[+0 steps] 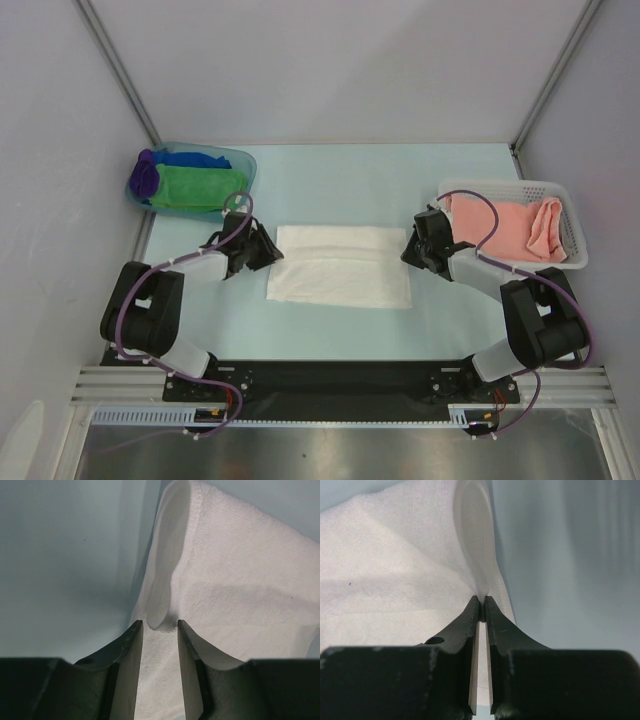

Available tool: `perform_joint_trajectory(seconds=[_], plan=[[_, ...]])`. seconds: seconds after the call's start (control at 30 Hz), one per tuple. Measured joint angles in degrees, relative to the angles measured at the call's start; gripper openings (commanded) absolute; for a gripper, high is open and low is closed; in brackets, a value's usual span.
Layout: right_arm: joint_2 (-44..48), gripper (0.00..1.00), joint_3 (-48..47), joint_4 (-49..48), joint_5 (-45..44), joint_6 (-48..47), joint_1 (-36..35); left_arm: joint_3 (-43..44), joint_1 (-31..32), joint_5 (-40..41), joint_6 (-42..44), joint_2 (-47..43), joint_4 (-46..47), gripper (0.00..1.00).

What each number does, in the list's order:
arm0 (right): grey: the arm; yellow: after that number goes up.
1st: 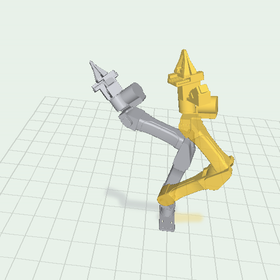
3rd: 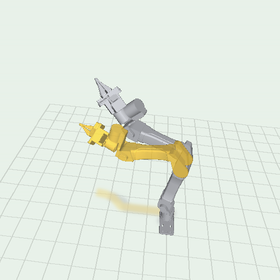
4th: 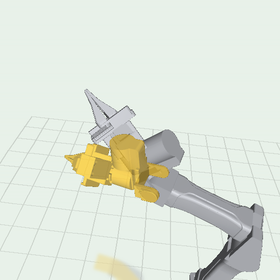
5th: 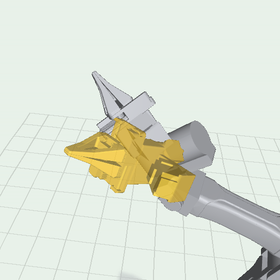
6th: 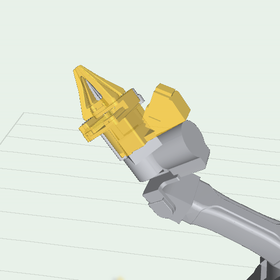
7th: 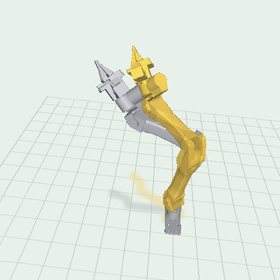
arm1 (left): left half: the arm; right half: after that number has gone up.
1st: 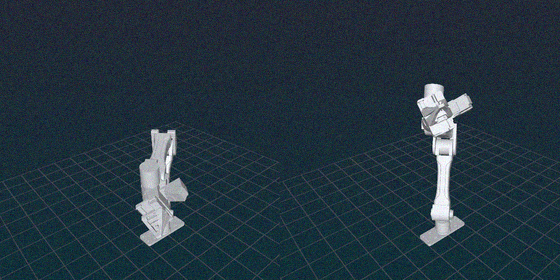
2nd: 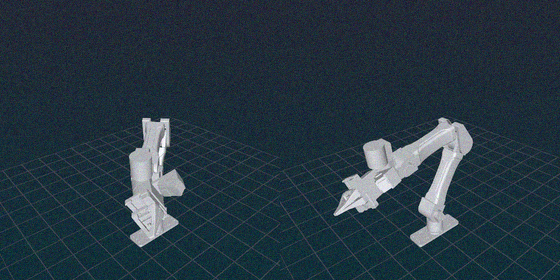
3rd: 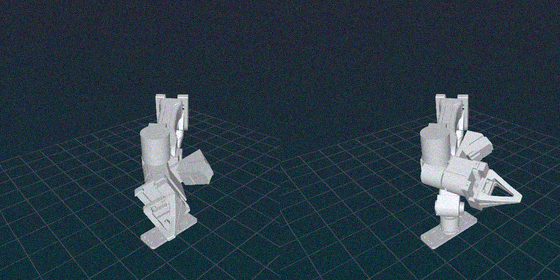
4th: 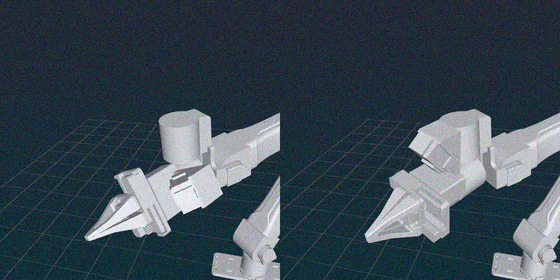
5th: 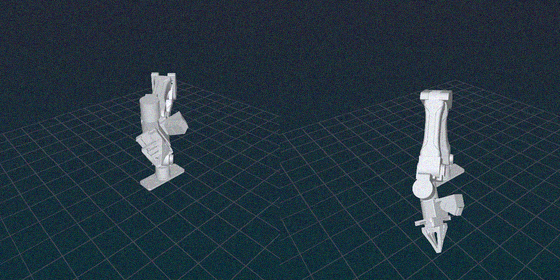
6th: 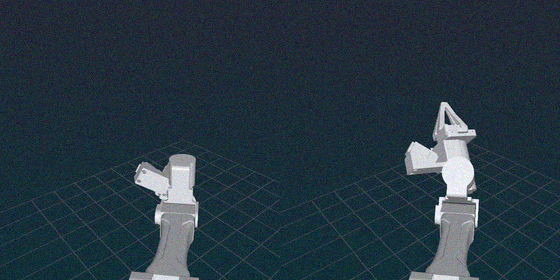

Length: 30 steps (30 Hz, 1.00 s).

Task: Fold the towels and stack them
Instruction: Fold the towel

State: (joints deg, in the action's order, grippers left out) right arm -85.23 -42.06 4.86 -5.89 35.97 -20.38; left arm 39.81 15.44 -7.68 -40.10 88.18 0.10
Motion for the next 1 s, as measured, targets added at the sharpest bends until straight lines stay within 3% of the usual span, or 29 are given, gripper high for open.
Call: perform_joint_trajectory(seconds=[0.5, 1.0], plan=[[0.00, 0.01, 0.00, 0.00, 0.33, 0.00, 0.17, 0.00, 0.02, -0.66, -0.46, 1.57, 1.84, 0.35], [0.11, 0.01, 0.00, 0.07, 0.42, -0.04, 0.42, 2.01, 0.02, -0.94, 0.00, 1.88, 1.55, 0.07]])
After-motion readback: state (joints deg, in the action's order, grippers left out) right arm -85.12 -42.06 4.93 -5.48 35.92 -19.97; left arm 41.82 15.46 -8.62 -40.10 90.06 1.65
